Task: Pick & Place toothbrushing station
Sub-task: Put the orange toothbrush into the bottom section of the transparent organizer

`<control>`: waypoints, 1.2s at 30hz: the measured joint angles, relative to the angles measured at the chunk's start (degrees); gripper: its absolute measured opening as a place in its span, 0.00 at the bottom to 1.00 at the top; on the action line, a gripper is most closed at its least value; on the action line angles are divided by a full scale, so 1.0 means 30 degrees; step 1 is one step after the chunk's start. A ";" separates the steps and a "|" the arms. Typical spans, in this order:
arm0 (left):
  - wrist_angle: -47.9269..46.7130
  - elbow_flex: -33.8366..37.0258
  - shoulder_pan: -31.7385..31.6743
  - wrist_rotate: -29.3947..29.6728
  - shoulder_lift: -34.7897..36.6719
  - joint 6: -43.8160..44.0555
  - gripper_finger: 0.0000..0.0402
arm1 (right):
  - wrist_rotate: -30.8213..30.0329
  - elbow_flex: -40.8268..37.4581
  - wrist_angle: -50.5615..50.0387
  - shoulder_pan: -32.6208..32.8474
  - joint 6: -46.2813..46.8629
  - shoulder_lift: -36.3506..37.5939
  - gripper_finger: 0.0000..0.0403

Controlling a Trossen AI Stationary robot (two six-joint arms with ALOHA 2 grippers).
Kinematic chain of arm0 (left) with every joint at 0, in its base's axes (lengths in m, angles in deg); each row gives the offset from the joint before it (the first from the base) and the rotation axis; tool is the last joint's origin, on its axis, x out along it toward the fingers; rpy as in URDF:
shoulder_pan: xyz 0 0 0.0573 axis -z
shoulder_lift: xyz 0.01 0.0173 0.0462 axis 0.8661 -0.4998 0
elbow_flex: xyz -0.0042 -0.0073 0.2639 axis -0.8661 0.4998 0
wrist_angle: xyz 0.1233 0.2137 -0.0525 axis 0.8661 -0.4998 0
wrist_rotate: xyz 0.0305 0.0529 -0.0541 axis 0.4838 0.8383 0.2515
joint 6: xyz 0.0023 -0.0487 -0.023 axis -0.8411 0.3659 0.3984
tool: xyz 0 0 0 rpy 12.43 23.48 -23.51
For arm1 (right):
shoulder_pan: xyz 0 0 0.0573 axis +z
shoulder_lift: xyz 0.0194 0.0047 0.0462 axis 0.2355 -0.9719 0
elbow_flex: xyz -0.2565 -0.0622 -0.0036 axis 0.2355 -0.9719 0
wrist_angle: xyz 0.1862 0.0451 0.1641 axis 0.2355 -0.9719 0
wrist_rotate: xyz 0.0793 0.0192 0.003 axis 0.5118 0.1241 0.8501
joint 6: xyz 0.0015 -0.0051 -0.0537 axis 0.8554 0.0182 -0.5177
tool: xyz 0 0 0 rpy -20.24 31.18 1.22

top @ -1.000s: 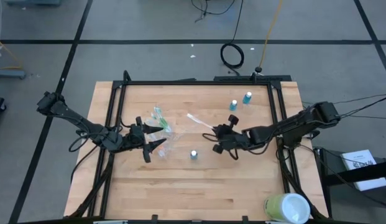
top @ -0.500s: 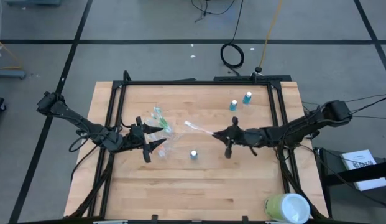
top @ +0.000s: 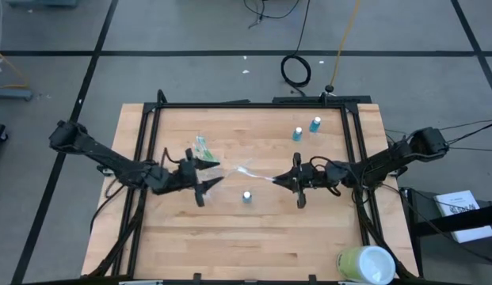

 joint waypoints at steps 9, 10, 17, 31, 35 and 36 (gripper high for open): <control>0.6394 0.0005 -0.1079 -0.2878 -0.3533 -0.2887 0.58 | 0.1018 0.0000 0.0012 0.0029 0.0095 0.0000 0.05; 0.7053 0.0007 -0.1272 -0.3233 -0.3868 -0.2868 0.58 | 0.1013 0.0000 0.0012 0.0022 0.0095 0.0000 0.05; 0.9293 0.0007 -0.2298 -0.5334 -0.5246 -0.2768 0.58 | 0.1009 0.0000 0.0005 0.0022 0.0138 0.0000 0.05; 1.0287 -0.0066 -0.3191 -0.7432 -0.5302 -0.2404 0.58 | 0.1002 0.0000 -0.0010 0.0022 0.0087 0.0000 0.05; 1.0492 -0.0074 -0.3314 -0.7911 -0.5539 -0.2244 0.58 | 0.0983 0.0007 -0.0010 0.0022 0.0087 0.0000 0.05; 1.0595 -0.0109 -0.3314 -0.8089 -0.5692 -0.2255 0.58 | 0.0976 0.0007 -0.0010 0.0022 0.0087 0.0000 0.05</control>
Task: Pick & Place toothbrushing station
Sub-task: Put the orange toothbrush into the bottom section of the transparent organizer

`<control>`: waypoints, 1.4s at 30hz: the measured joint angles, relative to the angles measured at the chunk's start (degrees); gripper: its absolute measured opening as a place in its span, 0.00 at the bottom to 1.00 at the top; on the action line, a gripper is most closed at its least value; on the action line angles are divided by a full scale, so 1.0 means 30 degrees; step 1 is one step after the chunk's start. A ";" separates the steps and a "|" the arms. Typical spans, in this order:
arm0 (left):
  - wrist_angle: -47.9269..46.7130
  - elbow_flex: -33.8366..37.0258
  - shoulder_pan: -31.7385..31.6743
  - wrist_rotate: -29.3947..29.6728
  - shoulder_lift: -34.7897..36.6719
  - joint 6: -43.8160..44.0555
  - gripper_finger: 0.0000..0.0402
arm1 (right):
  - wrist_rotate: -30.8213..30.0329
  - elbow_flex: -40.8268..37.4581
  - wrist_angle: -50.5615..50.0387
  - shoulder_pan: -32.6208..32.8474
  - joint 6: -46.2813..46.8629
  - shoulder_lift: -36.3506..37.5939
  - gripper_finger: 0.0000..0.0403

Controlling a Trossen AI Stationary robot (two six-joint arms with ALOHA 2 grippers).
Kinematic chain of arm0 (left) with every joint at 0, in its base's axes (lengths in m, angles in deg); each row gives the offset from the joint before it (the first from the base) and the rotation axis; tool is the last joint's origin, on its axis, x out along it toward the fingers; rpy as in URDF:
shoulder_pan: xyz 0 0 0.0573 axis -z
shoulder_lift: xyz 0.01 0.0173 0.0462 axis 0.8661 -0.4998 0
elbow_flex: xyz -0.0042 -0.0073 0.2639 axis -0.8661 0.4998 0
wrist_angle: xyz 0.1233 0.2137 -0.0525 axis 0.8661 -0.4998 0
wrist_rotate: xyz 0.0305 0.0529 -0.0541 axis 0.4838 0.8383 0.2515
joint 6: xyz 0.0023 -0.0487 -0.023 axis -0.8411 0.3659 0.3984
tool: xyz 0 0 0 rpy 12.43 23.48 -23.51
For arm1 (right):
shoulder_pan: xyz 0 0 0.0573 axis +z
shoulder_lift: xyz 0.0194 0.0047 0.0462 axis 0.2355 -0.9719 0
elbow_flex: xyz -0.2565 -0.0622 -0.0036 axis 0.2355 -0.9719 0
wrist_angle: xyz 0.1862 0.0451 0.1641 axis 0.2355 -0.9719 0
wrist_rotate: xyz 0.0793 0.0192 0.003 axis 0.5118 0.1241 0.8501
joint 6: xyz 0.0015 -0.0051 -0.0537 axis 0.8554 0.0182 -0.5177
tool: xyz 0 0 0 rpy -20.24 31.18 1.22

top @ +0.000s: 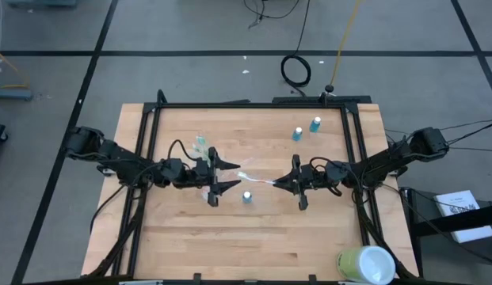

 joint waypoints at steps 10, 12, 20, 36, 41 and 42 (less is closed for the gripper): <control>0.0136 -0.1348 0.0015 -0.0110 -0.1578 -0.0630 0.58 | -0.0022 0.0015 -0.0472 0.0000 0.0015 0.0000 0.05; 0.0128 -0.1348 0.0015 -0.0110 -0.1578 -0.0644 0.58 | -0.0015 0.0015 -0.0488 0.0000 0.0022 0.0000 0.05; 0.0208 -0.1352 0.0015 -0.0110 -0.1570 -0.0689 0.58 | 0.0000 0.0015 -0.0510 0.0000 0.0049 0.0000 0.05; 0.0106 -0.1355 0.0015 -0.0102 -0.1570 -0.0652 0.26 | 0.0015 0.0015 -0.0555 0.0000 0.0058 0.0000 0.05; 0.0104 -0.1355 0.0015 -0.0102 -0.1570 -0.0645 0.22 | 0.0015 0.0015 -0.0561 0.0000 0.0058 0.0000 0.05; 0.0101 -0.1355 0.0015 -0.0110 -0.1570 -0.0657 0.21 | 0.0015 0.0015 -0.0561 0.0000 0.0058 0.0000 0.05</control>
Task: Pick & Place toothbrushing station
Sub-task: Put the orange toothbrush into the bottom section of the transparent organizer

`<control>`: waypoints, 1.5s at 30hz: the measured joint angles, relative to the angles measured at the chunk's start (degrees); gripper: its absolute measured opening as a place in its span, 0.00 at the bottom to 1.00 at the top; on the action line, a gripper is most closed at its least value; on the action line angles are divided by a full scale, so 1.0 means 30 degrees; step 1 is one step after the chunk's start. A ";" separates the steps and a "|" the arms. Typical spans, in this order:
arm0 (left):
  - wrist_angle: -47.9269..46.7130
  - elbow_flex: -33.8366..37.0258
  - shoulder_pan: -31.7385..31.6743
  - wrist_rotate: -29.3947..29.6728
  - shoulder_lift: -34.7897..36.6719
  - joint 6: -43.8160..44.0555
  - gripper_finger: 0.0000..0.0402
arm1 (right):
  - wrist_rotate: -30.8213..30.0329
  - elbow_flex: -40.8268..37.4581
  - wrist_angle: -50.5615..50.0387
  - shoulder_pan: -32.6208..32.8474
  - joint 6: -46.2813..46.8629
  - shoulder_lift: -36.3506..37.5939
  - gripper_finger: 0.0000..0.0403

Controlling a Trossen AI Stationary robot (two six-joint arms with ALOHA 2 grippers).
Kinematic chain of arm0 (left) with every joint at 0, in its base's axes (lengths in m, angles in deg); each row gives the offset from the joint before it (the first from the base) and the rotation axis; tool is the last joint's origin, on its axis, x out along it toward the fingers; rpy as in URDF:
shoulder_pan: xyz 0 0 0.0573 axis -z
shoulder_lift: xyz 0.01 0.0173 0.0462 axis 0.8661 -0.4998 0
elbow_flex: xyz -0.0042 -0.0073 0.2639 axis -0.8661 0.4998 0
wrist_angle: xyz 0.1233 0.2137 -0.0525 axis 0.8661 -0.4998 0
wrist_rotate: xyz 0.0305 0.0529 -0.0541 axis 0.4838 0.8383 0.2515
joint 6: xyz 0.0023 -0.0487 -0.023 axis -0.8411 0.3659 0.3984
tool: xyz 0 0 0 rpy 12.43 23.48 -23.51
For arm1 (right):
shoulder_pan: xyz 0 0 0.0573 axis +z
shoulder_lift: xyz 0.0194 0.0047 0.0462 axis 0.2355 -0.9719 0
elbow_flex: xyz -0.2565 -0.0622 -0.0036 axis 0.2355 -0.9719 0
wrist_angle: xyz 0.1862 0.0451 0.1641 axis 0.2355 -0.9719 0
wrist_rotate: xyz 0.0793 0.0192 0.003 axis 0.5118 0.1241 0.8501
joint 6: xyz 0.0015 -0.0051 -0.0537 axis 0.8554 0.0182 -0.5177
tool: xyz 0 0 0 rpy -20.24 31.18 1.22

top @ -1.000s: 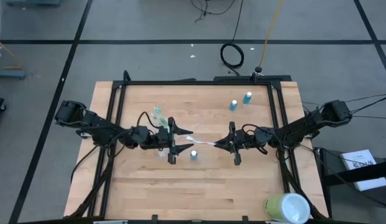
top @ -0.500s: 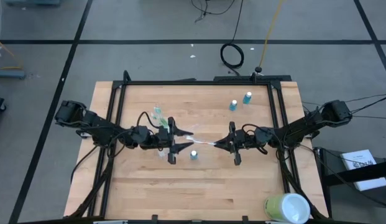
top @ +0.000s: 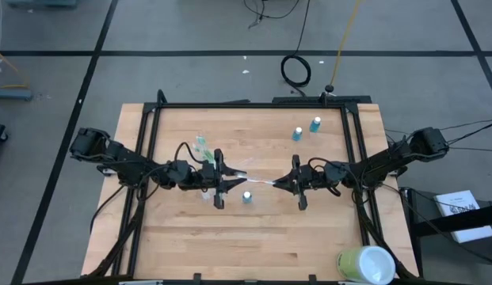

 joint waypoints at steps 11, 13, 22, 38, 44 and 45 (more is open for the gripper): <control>-0.0078 0.0000 0.0015 -0.0015 0.0000 0.0151 0.13 | -0.0058 0.0000 -0.0022 -0.0007 0.0007 0.0000 0.12; -0.0178 0.0000 0.0015 -0.0015 0.0028 0.0303 0.11 | -0.0058 0.0000 -0.0052 0.0072 0.0002 0.0028 0.18; -0.4345 0.0000 0.0000 0.0134 0.2461 0.2451 0.09 | -0.0001 0.0000 -0.0207 0.0204 0.0960 0.1020 0.54; -1.6937 0.0000 0.0903 0.1297 1.1187 0.8319 0.09 | -0.0011 -0.0004 -0.1450 0.0197 0.1515 0.1311 0.77; -2.1835 0.0000 0.0911 0.1565 1.3503 1.0896 0.09 | 0.0000 -0.0007 -0.1657 0.0197 0.1515 0.1311 0.77; -2.2481 0.0000 0.0911 0.1576 1.3798 1.1327 0.09 | 0.0000 -0.0007 -0.1708 0.0197 0.1515 0.1311 0.77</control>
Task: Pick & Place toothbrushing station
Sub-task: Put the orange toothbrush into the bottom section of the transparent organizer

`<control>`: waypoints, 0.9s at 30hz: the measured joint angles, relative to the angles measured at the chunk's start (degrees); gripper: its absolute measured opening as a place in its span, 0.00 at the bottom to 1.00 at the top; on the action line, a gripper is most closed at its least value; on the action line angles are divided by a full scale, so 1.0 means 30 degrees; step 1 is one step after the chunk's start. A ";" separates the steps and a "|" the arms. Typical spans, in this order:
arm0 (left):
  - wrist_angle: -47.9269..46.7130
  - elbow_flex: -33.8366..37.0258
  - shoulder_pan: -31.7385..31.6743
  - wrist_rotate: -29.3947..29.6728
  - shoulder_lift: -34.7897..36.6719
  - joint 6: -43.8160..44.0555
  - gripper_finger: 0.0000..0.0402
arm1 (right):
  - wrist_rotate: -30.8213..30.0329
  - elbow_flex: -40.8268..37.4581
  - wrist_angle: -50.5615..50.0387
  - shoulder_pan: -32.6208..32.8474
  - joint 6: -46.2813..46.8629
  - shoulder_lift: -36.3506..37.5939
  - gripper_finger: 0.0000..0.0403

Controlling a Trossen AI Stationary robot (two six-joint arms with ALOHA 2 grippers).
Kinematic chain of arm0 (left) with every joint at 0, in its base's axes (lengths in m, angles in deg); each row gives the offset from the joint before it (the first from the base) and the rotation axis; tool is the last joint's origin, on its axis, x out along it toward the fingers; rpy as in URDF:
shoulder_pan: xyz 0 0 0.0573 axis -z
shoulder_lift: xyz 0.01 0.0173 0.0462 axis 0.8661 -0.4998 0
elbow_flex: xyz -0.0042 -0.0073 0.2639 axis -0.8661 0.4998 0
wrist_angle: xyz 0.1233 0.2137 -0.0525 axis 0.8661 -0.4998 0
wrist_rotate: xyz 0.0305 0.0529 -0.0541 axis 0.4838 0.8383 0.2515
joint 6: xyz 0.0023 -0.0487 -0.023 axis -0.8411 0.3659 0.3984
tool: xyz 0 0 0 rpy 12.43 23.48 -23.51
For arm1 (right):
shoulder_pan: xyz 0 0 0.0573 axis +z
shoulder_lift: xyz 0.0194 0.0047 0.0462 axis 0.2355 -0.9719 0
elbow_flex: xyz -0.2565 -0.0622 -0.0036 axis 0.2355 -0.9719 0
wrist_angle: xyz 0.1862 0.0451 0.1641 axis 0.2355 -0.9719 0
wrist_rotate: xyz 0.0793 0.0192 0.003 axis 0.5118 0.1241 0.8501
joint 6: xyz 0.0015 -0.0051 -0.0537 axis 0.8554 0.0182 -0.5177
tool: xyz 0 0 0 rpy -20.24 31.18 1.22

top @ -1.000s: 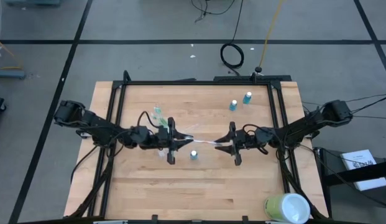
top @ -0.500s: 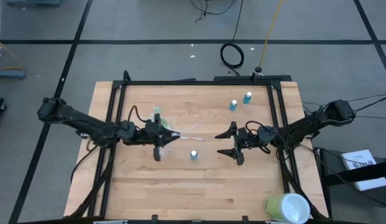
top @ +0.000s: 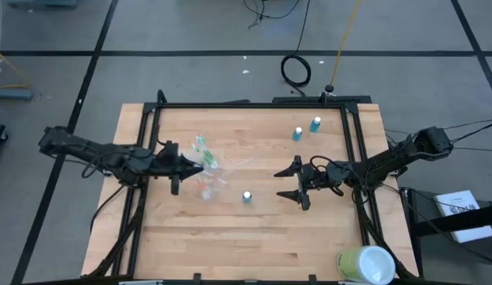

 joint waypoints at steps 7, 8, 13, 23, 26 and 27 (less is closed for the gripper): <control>-0.3522 -0.0296 0.0000 -0.0891 0.1971 0.1916 0.09 | 0.0003 0.0000 -0.0198 0.0000 0.0000 0.0000 0.77; -0.4300 -0.0595 0.0000 -0.1027 0.2181 0.2063 0.09 | 0.0004 0.0000 -0.0201 0.0000 0.0000 0.0000 0.77; -0.7707 -0.2085 -0.0015 -0.1169 0.2490 0.3075 0.09 | 0.0007 0.0000 -0.0222 0.0000 0.0000 0.0000 0.77; -0.8790 -0.2288 -0.0015 -0.1079 0.0500 0.3819 0.09 | 0.0007 0.0000 -0.0310 0.0000 0.0000 0.0000 0.77; -0.8711 -0.2288 -0.0015 -0.1043 -0.0238 0.3854 0.09 | 0.0007 0.0000 -0.0328 0.0000 0.0000 0.0000 0.77; -0.8719 -0.2288 -0.0015 -0.1037 -0.0479 0.3869 0.09 | 0.0005 0.0000 -0.0332 0.0000 0.0000 0.0000 0.77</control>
